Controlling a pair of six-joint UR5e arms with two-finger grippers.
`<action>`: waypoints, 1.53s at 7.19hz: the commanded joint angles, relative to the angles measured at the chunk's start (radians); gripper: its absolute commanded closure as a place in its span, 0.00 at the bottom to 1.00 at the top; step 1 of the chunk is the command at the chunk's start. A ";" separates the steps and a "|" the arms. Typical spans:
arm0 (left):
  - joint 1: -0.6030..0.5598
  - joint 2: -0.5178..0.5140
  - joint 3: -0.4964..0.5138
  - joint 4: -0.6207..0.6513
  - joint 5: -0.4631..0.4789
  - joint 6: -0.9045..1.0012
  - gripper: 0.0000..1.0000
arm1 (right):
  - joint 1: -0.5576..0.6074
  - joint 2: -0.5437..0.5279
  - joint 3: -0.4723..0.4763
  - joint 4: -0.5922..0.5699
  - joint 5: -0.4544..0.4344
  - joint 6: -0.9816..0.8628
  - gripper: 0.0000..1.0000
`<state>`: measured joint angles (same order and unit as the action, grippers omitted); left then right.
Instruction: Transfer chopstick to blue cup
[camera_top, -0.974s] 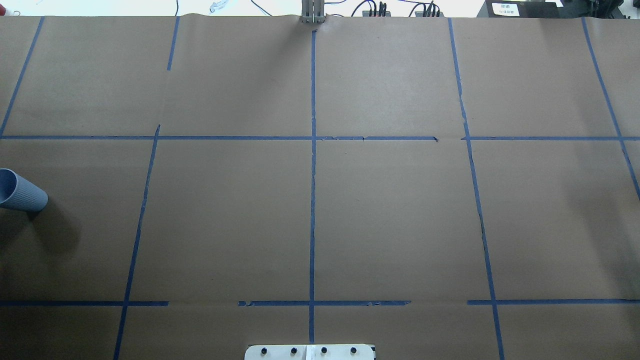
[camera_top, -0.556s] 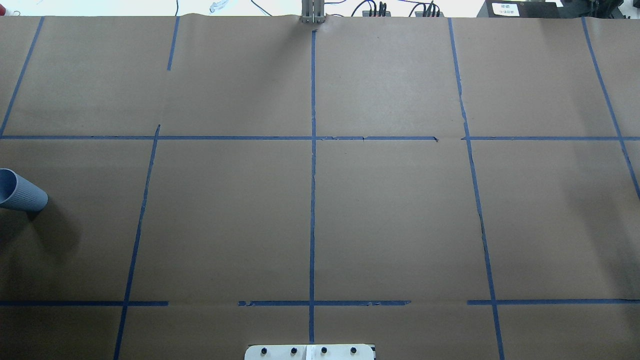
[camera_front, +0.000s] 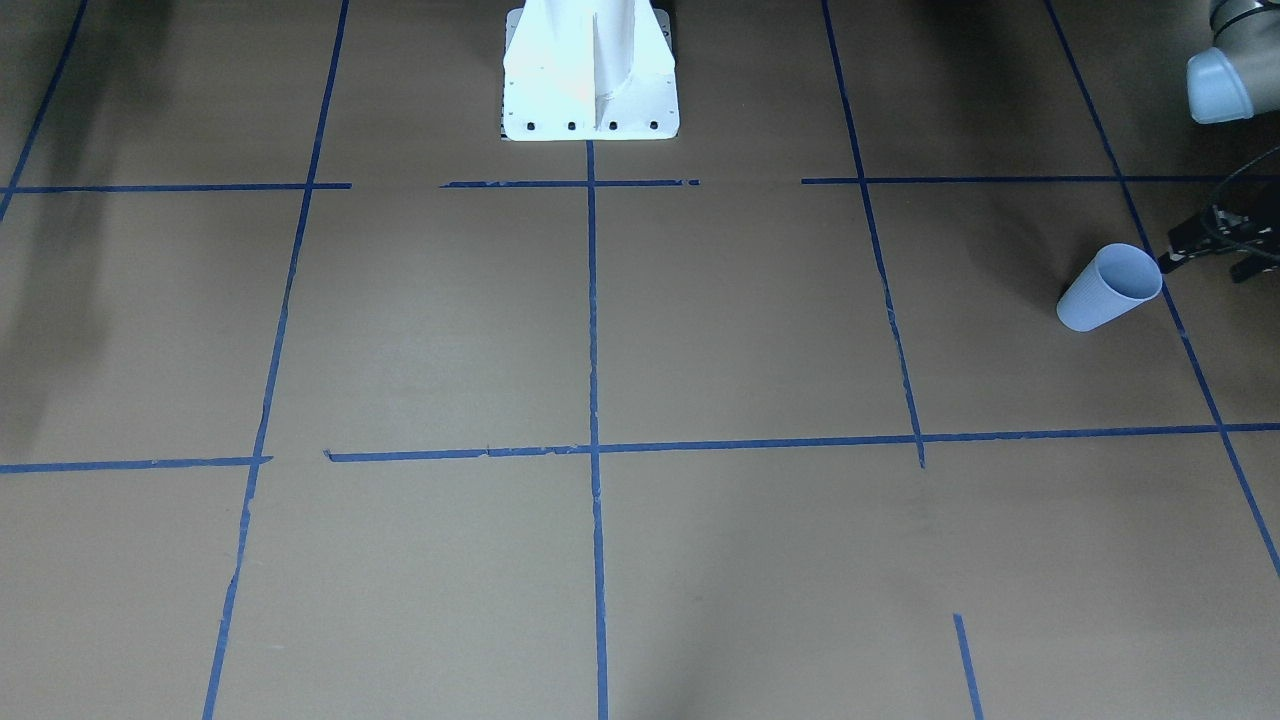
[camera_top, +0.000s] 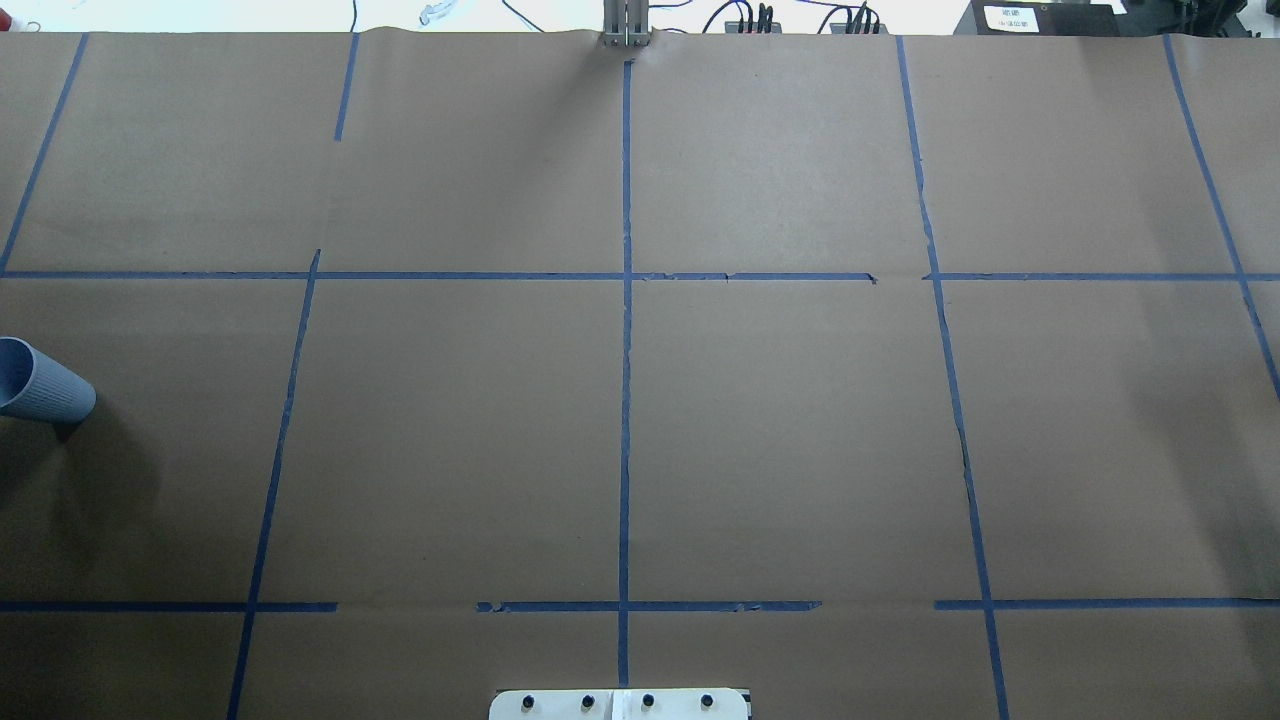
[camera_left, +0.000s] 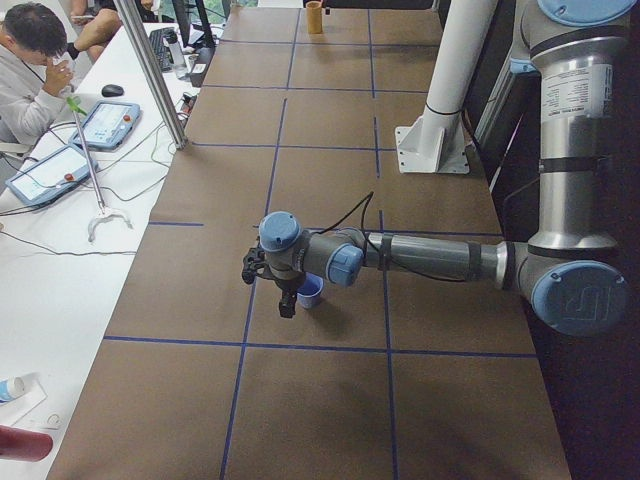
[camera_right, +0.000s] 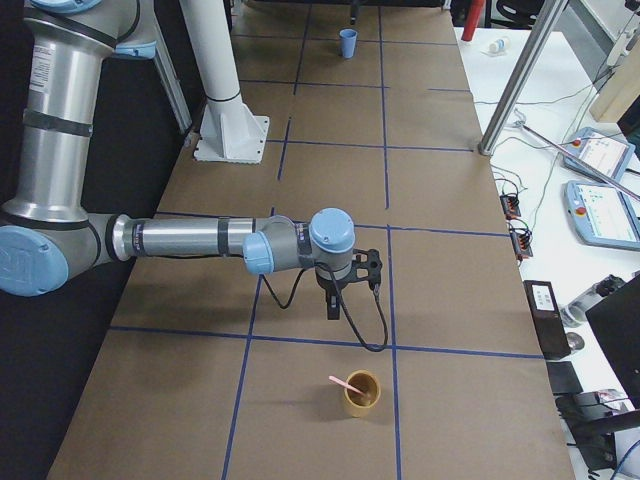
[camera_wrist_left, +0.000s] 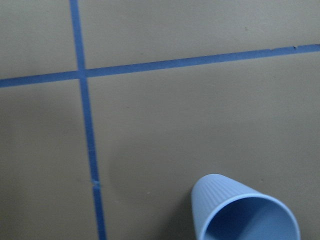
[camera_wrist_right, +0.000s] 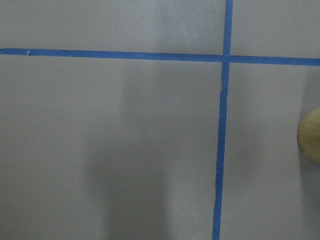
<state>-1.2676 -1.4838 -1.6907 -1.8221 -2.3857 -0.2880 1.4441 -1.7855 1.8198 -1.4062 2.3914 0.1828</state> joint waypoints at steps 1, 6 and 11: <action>0.056 -0.009 0.032 -0.008 0.000 -0.023 0.00 | -0.002 0.000 0.000 0.000 0.000 0.001 0.00; 0.112 -0.027 0.078 -0.011 0.022 -0.022 0.34 | -0.002 0.000 -0.002 0.000 0.002 0.003 0.00; 0.140 -0.030 0.091 -0.013 0.022 -0.022 0.62 | -0.002 -0.002 -0.002 0.000 0.014 0.003 0.00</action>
<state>-1.1305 -1.5134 -1.6011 -1.8341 -2.3639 -0.3099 1.4419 -1.7860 1.8186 -1.4067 2.3969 0.1856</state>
